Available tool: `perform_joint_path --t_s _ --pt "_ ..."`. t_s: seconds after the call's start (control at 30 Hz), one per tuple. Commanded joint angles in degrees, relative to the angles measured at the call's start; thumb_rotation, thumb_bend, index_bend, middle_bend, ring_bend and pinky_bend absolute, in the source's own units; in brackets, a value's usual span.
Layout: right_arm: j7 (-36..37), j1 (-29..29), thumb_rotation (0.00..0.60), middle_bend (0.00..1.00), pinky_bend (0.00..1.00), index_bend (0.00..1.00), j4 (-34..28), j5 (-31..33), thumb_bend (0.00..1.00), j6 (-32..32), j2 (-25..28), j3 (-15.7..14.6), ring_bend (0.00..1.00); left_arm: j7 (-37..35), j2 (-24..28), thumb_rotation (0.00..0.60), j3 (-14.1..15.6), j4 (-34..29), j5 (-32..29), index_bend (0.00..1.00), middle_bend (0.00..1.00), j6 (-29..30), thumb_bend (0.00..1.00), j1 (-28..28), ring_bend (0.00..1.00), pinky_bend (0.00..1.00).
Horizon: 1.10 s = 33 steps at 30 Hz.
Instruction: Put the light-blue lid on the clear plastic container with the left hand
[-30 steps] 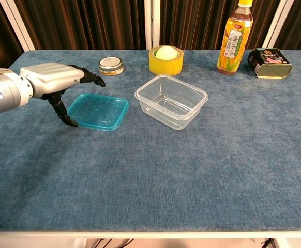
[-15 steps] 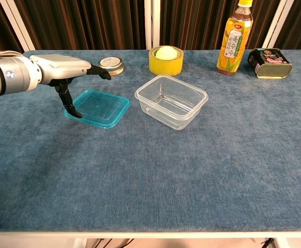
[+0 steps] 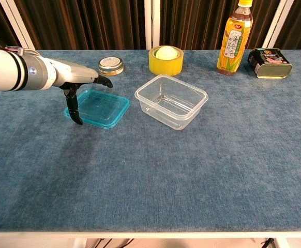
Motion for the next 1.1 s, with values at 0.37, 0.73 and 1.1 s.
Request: perform_joint_path --t_s 0.37,0.73,1.1 --pt "1.38 -0.01 0.6 0.06 0.01 0.0 1.28 0.29 0.14 -0.36 -0.41 0.04 0.0 3.79 -2.17 0.6 4.46 0.48 -8.2 0.09 0.0 2.2 0.02 -6.01 0.0 0.03" --pt "2.21 -0.4 0.6 0.06 0.01 0.0 1.83 -0.01 0.14 0.19 -0.62 -0.1 0.0 1.96 -2.5 0.6 5.37 0.91 -2.14 0.35 0.31 4.93 0.08 -5.06 0.15 0.11" --pt "2.02 -0.73 0.6 0.06 0.01 0.0 1.43 -0.79 0.14 1.38 -0.48 -0.04 0.0 -3.9 6.15 0.6 2.96 -5.91 8.36 0.38 0.34 6.18 0.13 -2.98 0.17 0.12"
